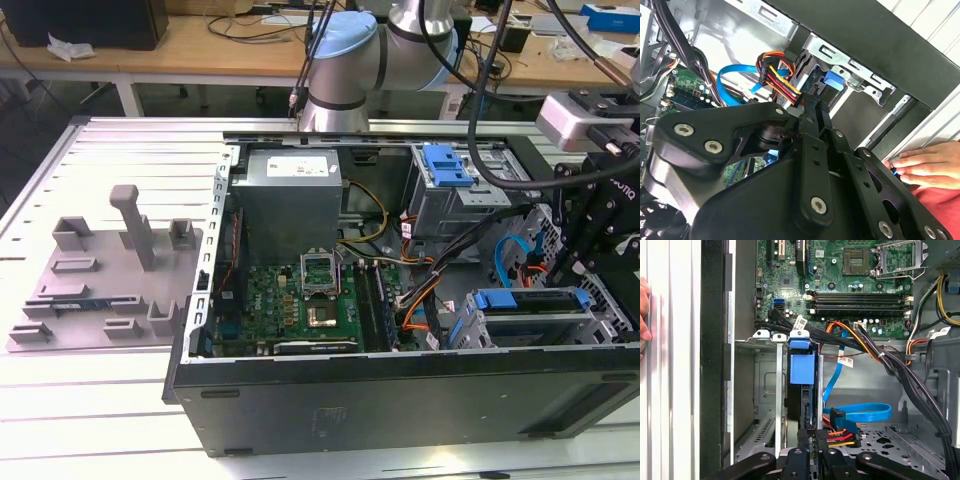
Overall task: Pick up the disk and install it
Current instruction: 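Insert the first disk wire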
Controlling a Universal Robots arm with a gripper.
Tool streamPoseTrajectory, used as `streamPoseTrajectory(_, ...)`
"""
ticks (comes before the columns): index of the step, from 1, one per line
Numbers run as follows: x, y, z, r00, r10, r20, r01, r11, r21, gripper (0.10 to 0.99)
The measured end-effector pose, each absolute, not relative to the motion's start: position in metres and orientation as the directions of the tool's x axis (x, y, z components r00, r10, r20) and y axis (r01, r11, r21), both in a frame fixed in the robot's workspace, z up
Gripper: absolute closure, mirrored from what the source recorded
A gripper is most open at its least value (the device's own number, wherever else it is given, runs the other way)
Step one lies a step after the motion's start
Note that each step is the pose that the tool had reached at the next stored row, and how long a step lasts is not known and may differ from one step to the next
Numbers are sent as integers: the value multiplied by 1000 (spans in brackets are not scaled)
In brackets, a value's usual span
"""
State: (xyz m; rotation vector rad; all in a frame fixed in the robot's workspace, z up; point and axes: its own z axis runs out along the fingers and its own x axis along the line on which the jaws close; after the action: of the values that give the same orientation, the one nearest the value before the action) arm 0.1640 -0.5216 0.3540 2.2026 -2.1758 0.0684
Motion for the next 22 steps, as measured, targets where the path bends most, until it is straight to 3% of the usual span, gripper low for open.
streamPoseTrajectory(22, 164, -522, 352, -18, -998, 63, -1000, 19, 1, 922)
